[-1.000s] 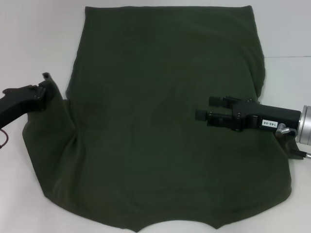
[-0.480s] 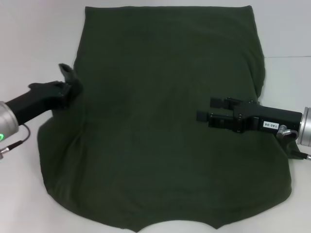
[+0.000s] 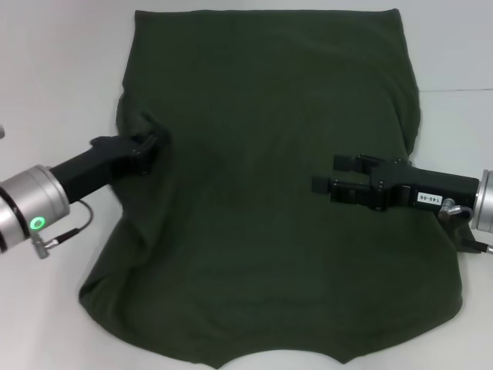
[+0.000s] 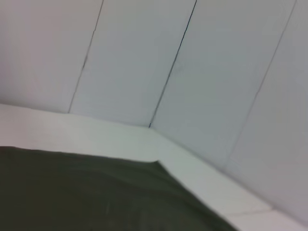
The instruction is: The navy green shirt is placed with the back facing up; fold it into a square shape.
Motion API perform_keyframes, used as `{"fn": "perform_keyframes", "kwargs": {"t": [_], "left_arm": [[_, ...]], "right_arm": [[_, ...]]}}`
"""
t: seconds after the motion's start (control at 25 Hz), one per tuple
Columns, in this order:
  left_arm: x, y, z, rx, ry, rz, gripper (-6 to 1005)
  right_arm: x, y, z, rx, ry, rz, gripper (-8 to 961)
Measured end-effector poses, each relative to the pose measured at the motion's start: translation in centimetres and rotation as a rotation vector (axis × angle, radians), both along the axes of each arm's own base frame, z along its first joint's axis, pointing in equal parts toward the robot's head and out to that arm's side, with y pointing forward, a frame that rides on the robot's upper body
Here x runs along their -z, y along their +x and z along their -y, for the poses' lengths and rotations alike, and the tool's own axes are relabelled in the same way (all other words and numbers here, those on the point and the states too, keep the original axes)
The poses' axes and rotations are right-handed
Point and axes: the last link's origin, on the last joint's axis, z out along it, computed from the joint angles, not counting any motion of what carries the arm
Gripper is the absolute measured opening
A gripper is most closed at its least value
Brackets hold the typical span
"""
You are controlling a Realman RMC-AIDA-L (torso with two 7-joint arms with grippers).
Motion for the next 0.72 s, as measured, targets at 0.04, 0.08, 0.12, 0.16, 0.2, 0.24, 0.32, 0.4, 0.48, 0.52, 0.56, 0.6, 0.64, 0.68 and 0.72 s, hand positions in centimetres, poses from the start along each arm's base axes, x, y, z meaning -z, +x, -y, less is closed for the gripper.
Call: {"fn": "perform_keyframes", "kwargs": {"t": [0.04, 0.08, 0.12, 0.16, 0.2, 0.24, 0.32, 0.4, 0.48, 0.52, 0.56, 0.6, 0.64, 0.68, 0.72], "left_arm": [[0.2, 0.2, 0.0, 0.002, -0.005, 0.017, 35], [0.3, 0.3, 0.1, 0.003, -0.011, 0.035, 54], [0.4, 0.4, 0.1, 0.001, -0.012, 0.048, 94], [0.5, 0.4, 0.1, -0.006, -0.011, 0.066, 134], [0.5, 0.5, 0.1, -0.011, -0.009, 0.078, 173], [0.5, 0.5, 0.1, -0.018, -0.005, 0.097, 213], [0.4, 0.4, 0.2, -0.024, 0.001, 0.119, 275], [0.3, 0.2, 0.4, -0.025, 0.005, 0.123, 320], [0.3, 0.0, 0.6, -0.027, 0.007, 0.121, 364], [0.3, -0.1, 0.7, -0.029, 0.009, 0.119, 386], [0.3, -0.3, 0.8, -0.030, 0.012, 0.115, 408], [0.2, -0.4, 0.9, -0.028, 0.016, 0.109, 430], [0.2, -0.5, 0.9, -0.026, 0.020, 0.101, 453], [0.2, -0.7, 1.0, -0.023, 0.026, 0.090, 475], [0.3, -0.8, 1.1, -0.020, 0.027, 0.077, 497]], "right_arm": [[0.0, 0.0, 0.0, 0.000, 0.000, 0.000, 892], [0.0, 0.0, 0.0, -0.001, 0.000, 0.000, 892], [0.0, -0.1, 0.0, -0.002, 0.000, 0.000, 892], [0.0, -0.1, -0.1, -0.003, 0.001, 0.001, 892], [0.0, -0.1, -0.1, -0.004, 0.001, 0.001, 892], [0.0, -0.1, -0.1, -0.004, 0.001, 0.001, 892], [-0.1, -0.1, -0.1, -0.002, 0.005, 0.000, 892], [-0.2, 0.0, -0.2, 0.002, 0.009, -0.003, 891], [-0.4, 0.1, -0.2, 0.010, 0.014, -0.008, 891], [-0.5, 0.1, -0.3, 0.014, 0.017, -0.009, 891], [-0.5, 0.2, -0.2, 0.017, 0.019, -0.011, 891], [-0.6, 0.3, -0.2, 0.021, 0.021, -0.013, 891], [-0.7, 0.3, -0.2, 0.026, 0.022, -0.015, 891], [-0.8, 0.4, -0.3, 0.031, 0.023, -0.016, 891], [-0.8, 0.5, -0.3, 0.039, 0.022, -0.019, 891]]}}
